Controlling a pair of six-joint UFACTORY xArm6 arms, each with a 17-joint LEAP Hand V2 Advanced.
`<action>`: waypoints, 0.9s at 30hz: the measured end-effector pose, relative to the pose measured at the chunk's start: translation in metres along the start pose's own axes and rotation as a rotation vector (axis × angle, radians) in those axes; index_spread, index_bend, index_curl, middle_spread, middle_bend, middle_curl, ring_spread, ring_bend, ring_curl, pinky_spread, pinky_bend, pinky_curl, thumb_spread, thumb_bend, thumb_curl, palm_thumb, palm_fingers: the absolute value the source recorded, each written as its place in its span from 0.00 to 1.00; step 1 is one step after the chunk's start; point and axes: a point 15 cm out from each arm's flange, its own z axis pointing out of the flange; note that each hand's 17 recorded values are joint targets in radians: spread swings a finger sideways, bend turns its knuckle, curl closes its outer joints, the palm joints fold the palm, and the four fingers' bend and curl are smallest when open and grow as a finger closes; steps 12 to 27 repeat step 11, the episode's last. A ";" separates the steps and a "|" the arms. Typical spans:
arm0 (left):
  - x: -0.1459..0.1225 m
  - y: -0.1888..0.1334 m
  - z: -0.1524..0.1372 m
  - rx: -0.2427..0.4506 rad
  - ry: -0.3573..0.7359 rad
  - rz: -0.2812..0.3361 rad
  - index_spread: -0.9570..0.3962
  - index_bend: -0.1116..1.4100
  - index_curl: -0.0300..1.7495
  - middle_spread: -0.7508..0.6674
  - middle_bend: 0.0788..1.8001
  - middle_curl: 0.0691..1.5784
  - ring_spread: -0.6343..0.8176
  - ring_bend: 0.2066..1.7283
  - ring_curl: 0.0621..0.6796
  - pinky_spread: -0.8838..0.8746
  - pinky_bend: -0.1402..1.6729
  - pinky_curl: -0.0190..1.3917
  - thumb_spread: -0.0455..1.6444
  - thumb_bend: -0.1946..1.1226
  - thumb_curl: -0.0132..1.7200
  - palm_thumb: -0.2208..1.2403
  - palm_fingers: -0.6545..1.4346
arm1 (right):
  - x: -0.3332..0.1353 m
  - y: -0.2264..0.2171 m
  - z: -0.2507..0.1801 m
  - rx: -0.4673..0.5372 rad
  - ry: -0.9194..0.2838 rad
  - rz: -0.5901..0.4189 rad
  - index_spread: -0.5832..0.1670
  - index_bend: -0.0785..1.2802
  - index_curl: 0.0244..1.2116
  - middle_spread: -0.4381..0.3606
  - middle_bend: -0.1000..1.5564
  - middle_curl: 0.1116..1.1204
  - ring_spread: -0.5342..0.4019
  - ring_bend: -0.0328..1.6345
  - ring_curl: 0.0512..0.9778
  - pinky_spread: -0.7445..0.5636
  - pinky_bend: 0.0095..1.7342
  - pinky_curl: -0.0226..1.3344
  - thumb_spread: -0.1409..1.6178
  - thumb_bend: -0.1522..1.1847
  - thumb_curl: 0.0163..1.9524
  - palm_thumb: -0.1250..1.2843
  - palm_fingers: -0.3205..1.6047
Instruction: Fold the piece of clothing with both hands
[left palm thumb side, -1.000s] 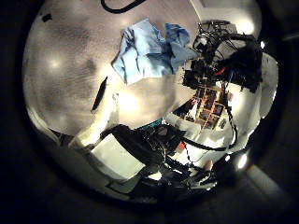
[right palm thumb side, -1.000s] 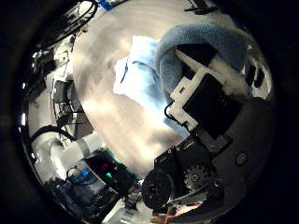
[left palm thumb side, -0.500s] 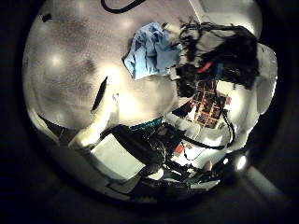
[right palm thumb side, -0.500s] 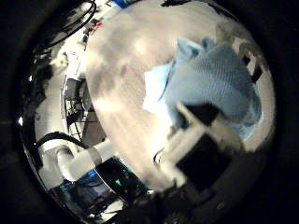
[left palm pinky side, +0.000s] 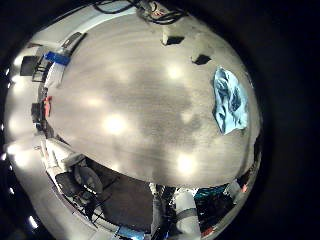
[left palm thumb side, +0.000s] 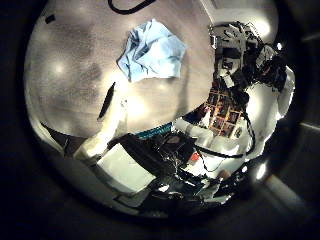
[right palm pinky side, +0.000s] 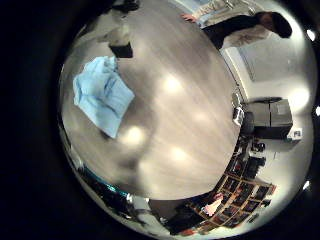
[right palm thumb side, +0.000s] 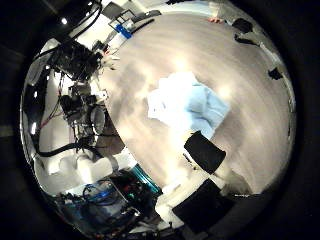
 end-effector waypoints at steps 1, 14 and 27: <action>0.007 0.002 -0.001 -0.002 -0.002 0.005 0.69 0.19 0.24 0.64 0.06 0.16 0.63 0.30 0.27 0.67 0.28 0.28 0.73 0.13 0.23 0.53 0.39 | 0.008 0.010 0.000 -0.029 0.000 0.019 0.21 0.20 0.32 0.42 0.35 0.32 0.50 0.59 0.39 0.70 0.58 0.36 0.76 0.10 0.26 0.58 0.23; 0.077 0.013 0.008 -0.052 -0.026 0.010 0.69 0.20 0.24 0.64 0.06 0.16 0.63 0.31 0.26 0.67 0.28 0.28 0.73 0.14 0.22 0.53 0.39 | 0.084 0.077 -0.006 -0.171 0.006 0.168 0.24 0.19 0.30 0.45 0.33 0.29 0.51 0.54 0.33 0.79 0.49 0.29 0.77 0.10 0.24 0.58 0.24; 0.077 0.013 0.008 -0.052 -0.026 0.010 0.69 0.20 0.24 0.64 0.06 0.16 0.63 0.31 0.26 0.67 0.28 0.28 0.73 0.14 0.22 0.53 0.39 | 0.084 0.077 -0.006 -0.171 0.006 0.168 0.24 0.19 0.30 0.45 0.33 0.29 0.51 0.54 0.33 0.79 0.49 0.29 0.77 0.10 0.24 0.58 0.24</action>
